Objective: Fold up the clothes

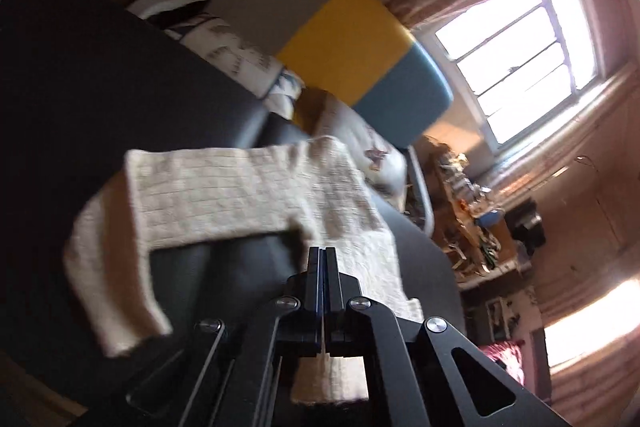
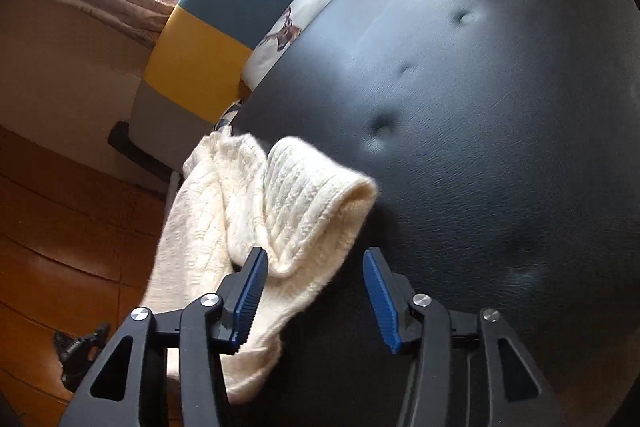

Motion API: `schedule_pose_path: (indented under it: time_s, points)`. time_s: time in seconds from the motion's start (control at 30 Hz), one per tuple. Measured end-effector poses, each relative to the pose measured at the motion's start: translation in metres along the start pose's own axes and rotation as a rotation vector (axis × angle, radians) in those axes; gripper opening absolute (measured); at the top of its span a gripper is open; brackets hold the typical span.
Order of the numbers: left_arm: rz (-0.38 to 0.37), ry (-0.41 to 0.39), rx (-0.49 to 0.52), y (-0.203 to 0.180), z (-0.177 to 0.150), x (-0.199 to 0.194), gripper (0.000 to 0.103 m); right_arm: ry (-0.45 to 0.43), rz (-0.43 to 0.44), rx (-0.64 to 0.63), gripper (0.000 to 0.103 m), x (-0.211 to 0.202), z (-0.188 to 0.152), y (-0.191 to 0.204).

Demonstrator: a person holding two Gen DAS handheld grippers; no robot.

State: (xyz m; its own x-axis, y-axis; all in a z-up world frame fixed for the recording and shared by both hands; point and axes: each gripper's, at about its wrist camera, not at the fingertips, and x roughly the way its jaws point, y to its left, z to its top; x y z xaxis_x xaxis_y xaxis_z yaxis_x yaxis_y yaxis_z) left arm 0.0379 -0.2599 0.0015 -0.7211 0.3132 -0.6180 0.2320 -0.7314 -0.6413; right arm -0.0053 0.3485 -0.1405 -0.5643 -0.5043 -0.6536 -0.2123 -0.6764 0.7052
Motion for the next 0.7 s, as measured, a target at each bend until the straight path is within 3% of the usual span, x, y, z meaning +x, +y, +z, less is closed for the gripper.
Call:
schedule_pose_path:
  time_s: [0.07, 0.17, 0.23, 0.37, 0.43, 0.5, 0.57, 0.63, 0.7]
  points:
    - [0.104, 0.015, -0.016, 0.026, -0.006, 0.009, 0.000, -0.003, -0.104, -0.071, 0.053, 0.012, -0.001, 0.017]
    - [0.047, 0.114, -0.055, 0.045, -0.027, 0.032, 0.000, -0.022, -0.210, -0.258, 0.053, 0.017, -0.010, 0.055]
    - [0.029, 0.218, -0.035, 0.041, -0.045, 0.054, 0.000, 0.056, -0.152, -0.264, 0.053, 0.026, -0.016, 0.062]
    - [0.049, 0.376, 0.040, 0.018, -0.082, 0.096, 0.003, 0.128, -0.085, -0.126, 0.053, 0.032, -0.037, 0.046]
    - [0.004, 0.425, 0.014, 0.013, -0.094, 0.108, 0.011, 0.138, -0.036, -0.077, 0.053, 0.035, -0.043, 0.038]
    - [-0.031, 0.443, -0.009, 0.008, -0.100, 0.115, 0.035, 0.145, 0.011, -0.033, 0.053, 0.039, -0.048, 0.032]
    - [-0.055, 0.449, -0.028, 0.003, -0.106, 0.121, 0.042, 0.134, 0.031, -0.022, 0.053, 0.050, -0.043, 0.035]
    - [-0.037, 0.442, 0.017, -0.006, -0.107, 0.126, 0.039, 0.111, 0.000, -0.057, 0.053, 0.061, -0.037, 0.046]
    - [0.039, 0.411, 0.103, -0.017, -0.111, 0.129, 0.012, 0.105, -0.058, -0.157, 0.053, 0.070, -0.035, 0.062]
